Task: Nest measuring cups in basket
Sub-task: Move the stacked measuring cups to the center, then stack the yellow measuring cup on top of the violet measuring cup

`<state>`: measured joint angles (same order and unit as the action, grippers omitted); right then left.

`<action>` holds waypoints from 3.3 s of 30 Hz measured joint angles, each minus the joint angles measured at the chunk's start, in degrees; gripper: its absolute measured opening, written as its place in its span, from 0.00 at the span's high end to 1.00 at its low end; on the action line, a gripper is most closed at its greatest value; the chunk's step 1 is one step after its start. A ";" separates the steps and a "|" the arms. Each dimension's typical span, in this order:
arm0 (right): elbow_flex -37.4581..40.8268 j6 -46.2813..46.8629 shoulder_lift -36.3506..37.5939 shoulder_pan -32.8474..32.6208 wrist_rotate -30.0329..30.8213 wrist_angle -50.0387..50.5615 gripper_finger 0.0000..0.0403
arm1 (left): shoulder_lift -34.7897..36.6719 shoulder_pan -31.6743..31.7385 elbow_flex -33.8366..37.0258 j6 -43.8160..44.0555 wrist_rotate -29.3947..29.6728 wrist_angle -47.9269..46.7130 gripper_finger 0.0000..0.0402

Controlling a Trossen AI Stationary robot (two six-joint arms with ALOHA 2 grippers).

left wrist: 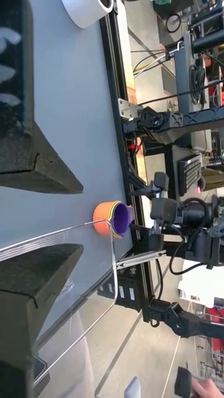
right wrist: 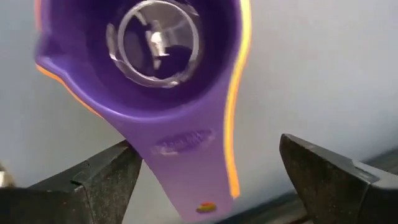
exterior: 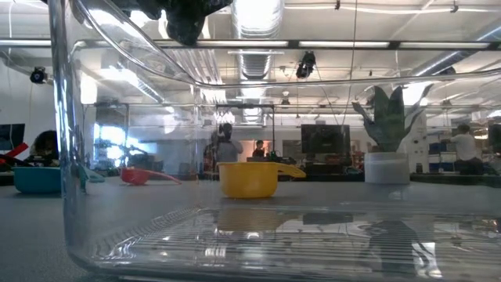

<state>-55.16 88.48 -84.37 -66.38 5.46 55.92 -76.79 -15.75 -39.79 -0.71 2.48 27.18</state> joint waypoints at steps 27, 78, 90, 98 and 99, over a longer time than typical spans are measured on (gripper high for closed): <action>7.18 -16.81 3.54 10.28 0.91 -4.46 0.67 | 0.00 0.00 0.04 0.00 -0.02 -0.22 0.69; 10.59 -55.49 11.70 61.02 -2.32 -15.78 0.39 | 14.29 0.11 0.09 11.33 4.51 -35.97 0.69; 6.23 -53.87 15.77 60.76 -0.89 -12.63 0.41 | 6.71 4.62 -0.04 13.51 7.80 -28.51 0.69; 2.88 -55.09 16.03 60.62 2.64 -10.96 0.44 | -7.63 10.45 -8.63 15.19 0.99 -33.36 0.69; 2.79 -55.10 16.10 60.62 2.97 -10.79 0.44 | -9.51 10.79 -10.30 15.28 0.95 -34.94 0.69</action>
<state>-52.37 33.39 -68.27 -5.76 8.43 45.13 -86.30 -4.96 -50.09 14.57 3.43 -7.76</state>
